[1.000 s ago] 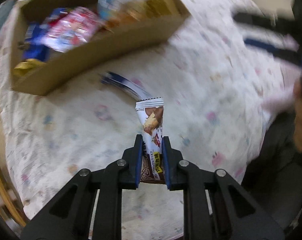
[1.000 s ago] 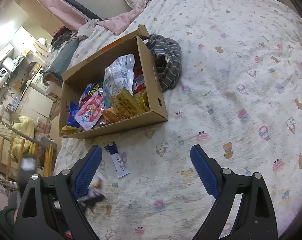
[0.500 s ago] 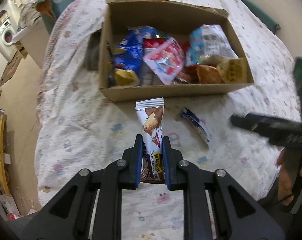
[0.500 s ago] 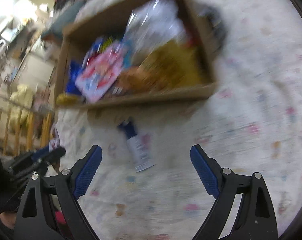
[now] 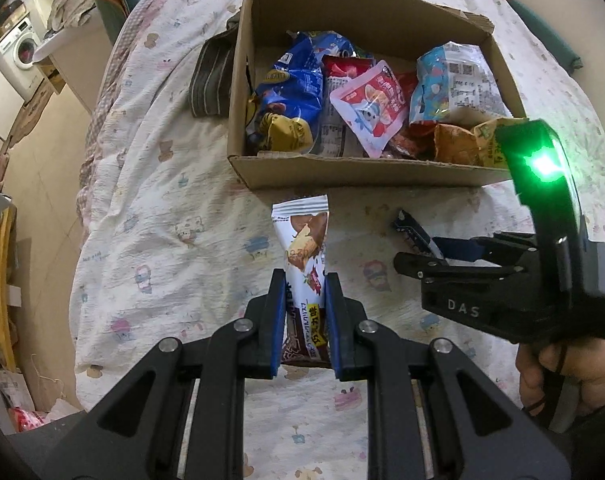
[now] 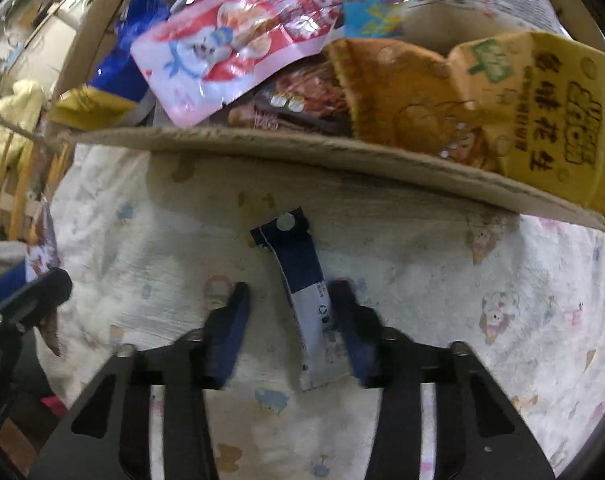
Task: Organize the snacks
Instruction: 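Grasp the chocolate bar with the left tool while the right tool grasps the blue-white stick pack, then carry both snacks into the box and open both tools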
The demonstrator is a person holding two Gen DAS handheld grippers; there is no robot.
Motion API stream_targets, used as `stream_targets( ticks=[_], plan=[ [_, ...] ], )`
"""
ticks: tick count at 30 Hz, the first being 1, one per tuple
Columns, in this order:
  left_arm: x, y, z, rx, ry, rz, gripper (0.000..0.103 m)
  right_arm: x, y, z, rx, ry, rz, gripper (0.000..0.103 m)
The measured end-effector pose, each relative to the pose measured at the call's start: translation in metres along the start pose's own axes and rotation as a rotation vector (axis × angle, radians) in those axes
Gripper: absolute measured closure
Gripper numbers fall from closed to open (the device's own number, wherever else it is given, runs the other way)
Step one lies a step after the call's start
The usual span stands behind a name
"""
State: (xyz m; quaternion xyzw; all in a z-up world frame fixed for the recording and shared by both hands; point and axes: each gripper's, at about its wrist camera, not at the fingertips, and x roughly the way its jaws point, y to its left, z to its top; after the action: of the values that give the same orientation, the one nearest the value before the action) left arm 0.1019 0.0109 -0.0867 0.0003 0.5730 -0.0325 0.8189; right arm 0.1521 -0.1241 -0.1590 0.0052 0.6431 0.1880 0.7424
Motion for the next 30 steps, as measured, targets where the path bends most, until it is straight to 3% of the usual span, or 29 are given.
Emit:
stream_targets(
  ticks=[2,3,11,18,24,30],
  plan=[
    [0.001,0.000,0.000,0.001,-0.004,0.013,0.088,0.000,0.002,-0.002,-0.013,-0.003,-0.002,0.082],
    [0.003,0.000,0.000,0.002,-0.006,0.020,0.088,-0.001,0.002,-0.004,-0.018,-0.010,-0.003,0.084],
    [0.007,-0.003,0.002,-0.023,-0.014,0.051,0.088,-0.023,-0.002,-0.029,-0.039,-0.043,0.069,0.084],
    [0.012,-0.022,0.003,0.017,-0.015,0.072,0.088,-0.056,-0.019,-0.053,-0.020,-0.100,0.136,0.084],
    [-0.006,-0.027,0.008,0.016,-0.080,0.071,0.088,-0.102,-0.039,-0.063,0.023,-0.209,0.208,0.084],
    [-0.035,-0.028,0.023,0.009,-0.137,0.041,0.088,-0.142,-0.045,-0.052,0.046,-0.343,0.265,0.084]
  ],
)
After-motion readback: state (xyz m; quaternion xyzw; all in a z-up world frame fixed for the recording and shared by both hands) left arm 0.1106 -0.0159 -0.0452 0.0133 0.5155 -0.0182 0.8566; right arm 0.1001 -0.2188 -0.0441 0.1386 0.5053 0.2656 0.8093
